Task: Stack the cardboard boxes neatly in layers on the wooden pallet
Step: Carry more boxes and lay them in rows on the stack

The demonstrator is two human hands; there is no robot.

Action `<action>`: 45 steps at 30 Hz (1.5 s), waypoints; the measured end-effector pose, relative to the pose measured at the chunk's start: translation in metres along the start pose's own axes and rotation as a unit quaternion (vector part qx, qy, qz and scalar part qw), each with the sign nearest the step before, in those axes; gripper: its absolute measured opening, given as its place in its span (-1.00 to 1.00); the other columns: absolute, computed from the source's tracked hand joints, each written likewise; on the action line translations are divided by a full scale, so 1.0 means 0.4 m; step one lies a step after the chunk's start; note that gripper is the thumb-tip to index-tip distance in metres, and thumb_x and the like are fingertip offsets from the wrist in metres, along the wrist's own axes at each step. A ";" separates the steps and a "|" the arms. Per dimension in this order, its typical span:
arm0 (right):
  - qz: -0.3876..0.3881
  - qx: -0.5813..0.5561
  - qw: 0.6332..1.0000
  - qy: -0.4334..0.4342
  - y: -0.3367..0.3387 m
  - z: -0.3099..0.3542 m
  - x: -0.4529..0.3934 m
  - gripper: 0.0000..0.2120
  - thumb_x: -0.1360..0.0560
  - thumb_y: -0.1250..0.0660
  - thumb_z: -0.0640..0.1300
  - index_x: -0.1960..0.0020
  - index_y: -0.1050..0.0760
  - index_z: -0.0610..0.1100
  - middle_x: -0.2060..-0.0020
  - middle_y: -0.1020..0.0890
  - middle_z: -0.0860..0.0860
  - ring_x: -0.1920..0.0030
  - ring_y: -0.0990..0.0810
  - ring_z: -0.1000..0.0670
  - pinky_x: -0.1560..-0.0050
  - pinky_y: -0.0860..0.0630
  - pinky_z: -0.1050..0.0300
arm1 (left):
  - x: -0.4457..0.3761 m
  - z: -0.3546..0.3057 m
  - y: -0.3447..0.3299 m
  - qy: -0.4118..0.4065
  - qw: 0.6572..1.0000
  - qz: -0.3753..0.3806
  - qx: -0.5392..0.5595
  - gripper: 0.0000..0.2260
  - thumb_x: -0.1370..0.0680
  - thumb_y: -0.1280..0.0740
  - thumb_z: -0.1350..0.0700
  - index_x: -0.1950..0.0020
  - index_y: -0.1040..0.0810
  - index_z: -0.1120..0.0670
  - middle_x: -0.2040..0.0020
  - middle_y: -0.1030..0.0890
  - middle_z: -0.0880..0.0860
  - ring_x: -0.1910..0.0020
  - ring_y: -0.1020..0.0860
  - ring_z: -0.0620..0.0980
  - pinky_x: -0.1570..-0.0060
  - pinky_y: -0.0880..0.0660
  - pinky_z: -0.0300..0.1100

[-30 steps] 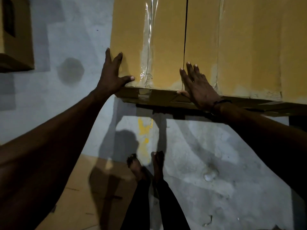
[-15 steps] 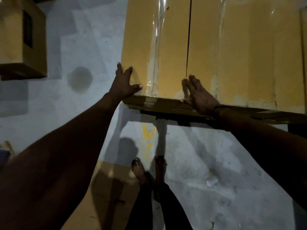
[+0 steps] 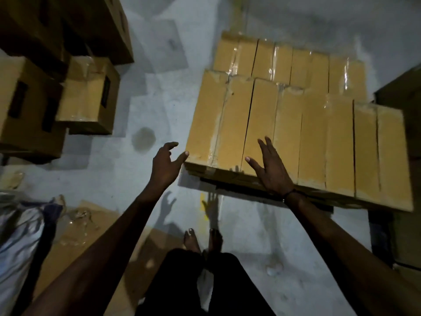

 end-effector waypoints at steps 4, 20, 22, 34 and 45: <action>-0.014 -0.023 1.000 0.010 0.073 0.147 0.020 -0.30 -0.64 -0.18 0.29 -0.66 -0.10 0.00 -0.67 0.00 0.03 -0.63 -0.08 -0.01 -0.52 -0.11 0.06 | 0.058 -0.069 0.165 0.003 0.997 -0.053 0.057 -0.60 -0.58 -0.45 -0.08 -0.37 -0.53 0.05 -0.34 -0.58 -0.02 -0.22 -0.55 -0.07 -0.13 -0.43 -0.18; -0.003 -0.151 0.986 0.074 -0.133 0.876 -0.384 -0.40 -0.64 -0.25 0.25 -0.59 -0.27 0.04 -0.62 -0.24 0.03 -0.60 -0.21 -0.02 -0.54 -0.26 -0.20 | -0.199 0.032 0.844 0.056 0.965 -0.163 0.198 -0.88 -0.59 -0.44 -0.02 -0.12 -0.63 -0.13 -0.03 -0.70 -0.10 -0.02 -0.68 -0.08 -0.07 -0.65 0.08; -0.004 -0.156 0.985 0.078 -0.157 0.955 -0.446 -0.40 -0.64 -0.24 0.26 -0.59 -0.28 0.03 -0.61 -0.26 0.03 -0.59 -0.23 -0.03 -0.54 -0.25 -0.22 | -0.257 0.033 0.927 0.051 0.963 -0.165 0.207 -0.87 -0.60 -0.43 0.02 -0.14 -0.63 -0.05 -0.02 -0.70 -0.03 -0.03 -0.68 -0.01 -0.01 -0.63 0.02; -0.008 -0.187 0.977 0.105 -0.197 1.258 -0.843 -0.47 -0.63 -0.28 0.21 -0.53 -0.34 0.05 -0.52 -0.39 0.12 -0.39 -0.49 0.00 -0.24 -0.41 0.11 | -0.644 0.059 1.222 0.050 0.951 -0.202 0.227 -0.83 -0.60 -0.42 -0.03 -0.16 -0.63 -0.05 -0.07 -0.70 -0.04 -0.03 -0.69 -0.05 -0.01 -0.63 0.06; 0.125 -0.153 0.956 0.218 -0.422 1.618 -1.177 -0.49 -0.63 -0.31 0.14 -0.51 -0.37 -0.02 -0.48 -0.44 0.04 -0.38 -0.50 -0.07 -0.31 -0.50 -0.03 | -0.825 0.173 1.450 0.110 0.901 -0.295 0.299 -0.84 -0.62 -0.40 0.09 -0.20 -0.59 0.05 -0.08 -0.67 0.08 -0.01 -0.66 -0.04 0.14 -0.50 -0.11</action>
Point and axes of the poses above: each hand's wrist, its own x-axis away from the middle knuckle, its own y-axis out of the back of the hand, z = x × y, the point moved 10 cm from there along -x, towards the middle knuckle
